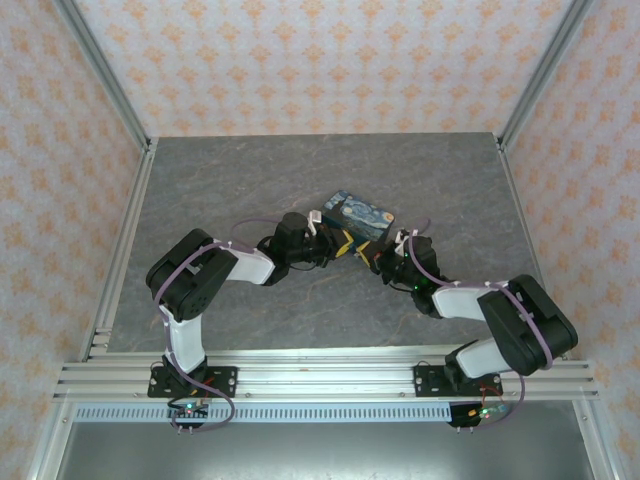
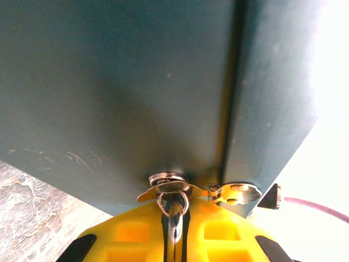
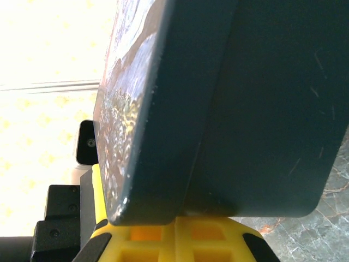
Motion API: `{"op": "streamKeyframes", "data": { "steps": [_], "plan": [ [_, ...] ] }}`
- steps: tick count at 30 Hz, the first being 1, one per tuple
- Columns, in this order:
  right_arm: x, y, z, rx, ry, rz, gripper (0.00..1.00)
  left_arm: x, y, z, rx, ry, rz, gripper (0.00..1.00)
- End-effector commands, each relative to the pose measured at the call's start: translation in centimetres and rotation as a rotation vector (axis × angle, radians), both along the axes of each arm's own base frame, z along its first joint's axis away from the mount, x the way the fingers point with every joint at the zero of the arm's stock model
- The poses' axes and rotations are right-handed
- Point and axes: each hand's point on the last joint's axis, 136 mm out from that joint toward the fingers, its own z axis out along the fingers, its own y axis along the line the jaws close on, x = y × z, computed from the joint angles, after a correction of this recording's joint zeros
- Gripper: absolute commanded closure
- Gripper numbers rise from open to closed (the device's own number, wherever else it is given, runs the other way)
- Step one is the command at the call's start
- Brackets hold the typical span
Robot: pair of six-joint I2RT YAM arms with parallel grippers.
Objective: Unlock a padlock with a key
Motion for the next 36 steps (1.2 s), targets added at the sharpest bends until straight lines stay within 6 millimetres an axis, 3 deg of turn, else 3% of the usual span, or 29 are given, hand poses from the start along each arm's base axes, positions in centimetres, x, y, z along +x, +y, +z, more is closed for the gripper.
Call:
{"op": "streamKeyframes", "data": {
  "steps": [1, 24, 36],
  "plan": [
    [1.6, -0.2, 1.3, 0.015, -0.046, -0.045, 1.00, 0.0, -1.1, 3.5, -0.063, -0.075, -0.037, 1.00],
    [0.5, -1.1, 0.4, -0.002, -0.035, -0.064, 1.00, 0.1, -1.1, 3.6, -0.058, -0.075, -0.030, 1.00],
    [0.9, -0.9, 0.5, 0.003, -0.035, -0.066, 1.00, 0.1, -1.2, 3.7, -0.061, -0.078, -0.033, 1.00]
  ]
}}
